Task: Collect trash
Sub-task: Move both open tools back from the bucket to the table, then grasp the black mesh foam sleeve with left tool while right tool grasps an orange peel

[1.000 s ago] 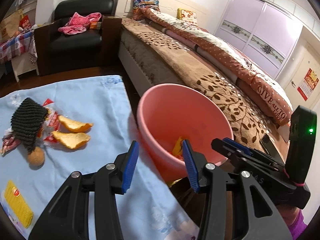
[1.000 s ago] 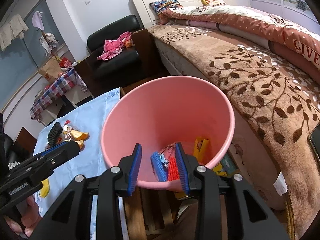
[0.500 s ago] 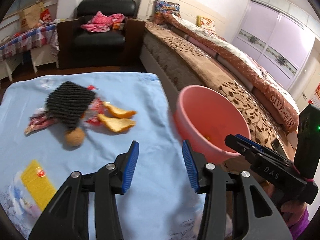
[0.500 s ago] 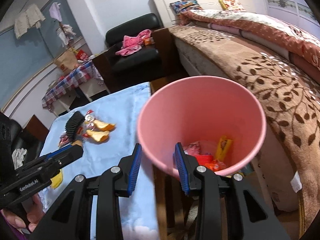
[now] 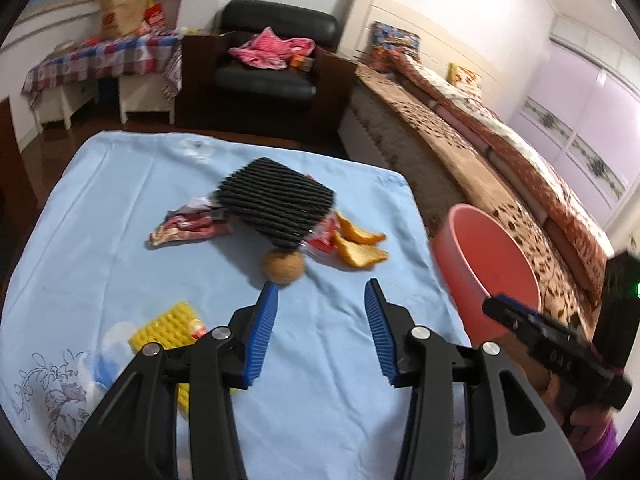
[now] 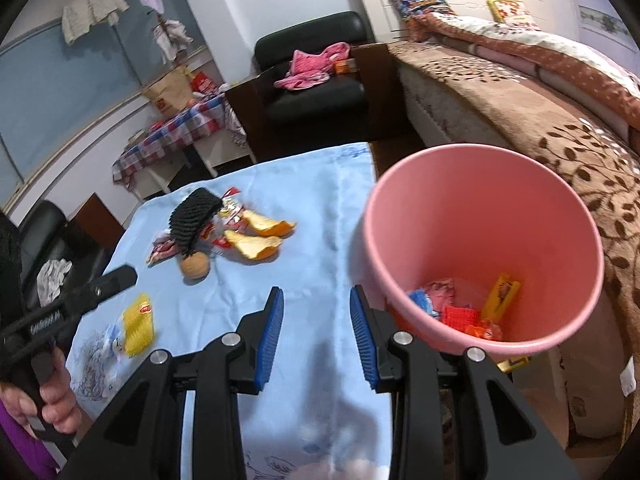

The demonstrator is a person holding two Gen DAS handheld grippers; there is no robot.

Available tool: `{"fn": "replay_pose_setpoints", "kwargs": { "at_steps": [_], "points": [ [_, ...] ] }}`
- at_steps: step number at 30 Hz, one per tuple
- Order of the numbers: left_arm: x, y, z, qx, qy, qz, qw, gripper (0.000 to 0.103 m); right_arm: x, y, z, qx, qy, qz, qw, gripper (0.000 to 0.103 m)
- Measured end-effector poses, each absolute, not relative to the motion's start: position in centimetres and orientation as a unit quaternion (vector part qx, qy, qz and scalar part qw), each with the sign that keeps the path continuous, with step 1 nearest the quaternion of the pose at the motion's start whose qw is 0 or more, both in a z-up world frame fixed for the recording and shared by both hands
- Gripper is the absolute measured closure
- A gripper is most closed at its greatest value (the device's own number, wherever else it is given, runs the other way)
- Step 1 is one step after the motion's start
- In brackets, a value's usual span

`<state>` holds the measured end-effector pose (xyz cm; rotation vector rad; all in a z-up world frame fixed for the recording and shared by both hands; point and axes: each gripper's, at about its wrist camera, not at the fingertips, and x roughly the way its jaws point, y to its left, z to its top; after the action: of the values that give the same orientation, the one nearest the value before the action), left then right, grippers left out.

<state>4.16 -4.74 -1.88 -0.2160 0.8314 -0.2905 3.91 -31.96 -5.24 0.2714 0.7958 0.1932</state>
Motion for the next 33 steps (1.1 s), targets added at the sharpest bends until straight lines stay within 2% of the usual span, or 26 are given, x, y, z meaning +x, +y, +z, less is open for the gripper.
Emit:
{"fn": "replay_pose_setpoints", "kwargs": {
  "at_steps": [12, 23, 27, 29, 33],
  "points": [
    [11.9, -1.6, -4.0, -0.257, 0.442, -0.105, 0.853, 0.058, 7.3, -29.3, -6.0, 0.106, 0.402, 0.126, 0.901, 0.069],
    [15.4, -0.4, -6.3, -0.310, 0.462, -0.089, 0.826, 0.059, 10.6, -26.8, -6.3, 0.089, 0.407, 0.153, 0.896, 0.069],
    [16.1, 0.6, -7.5, -0.338, 0.474, -0.085, 0.809, 0.084, 11.6, -26.2, -6.7, 0.086, 0.412, 0.156, 0.894, 0.069],
    [16.2, 1.3, -7.9, -0.349, 0.474, -0.081, 0.804, 0.091, 11.9, -26.0, -6.9, 0.085, 0.413, 0.157, 0.893, 0.069],
    [16.1, 2.1, -7.8, -0.355, 0.464, -0.079, 0.807, 0.095, 12.6, -25.8, -7.2, 0.083, 0.417, 0.156, 0.892, 0.069]
  ]
}}
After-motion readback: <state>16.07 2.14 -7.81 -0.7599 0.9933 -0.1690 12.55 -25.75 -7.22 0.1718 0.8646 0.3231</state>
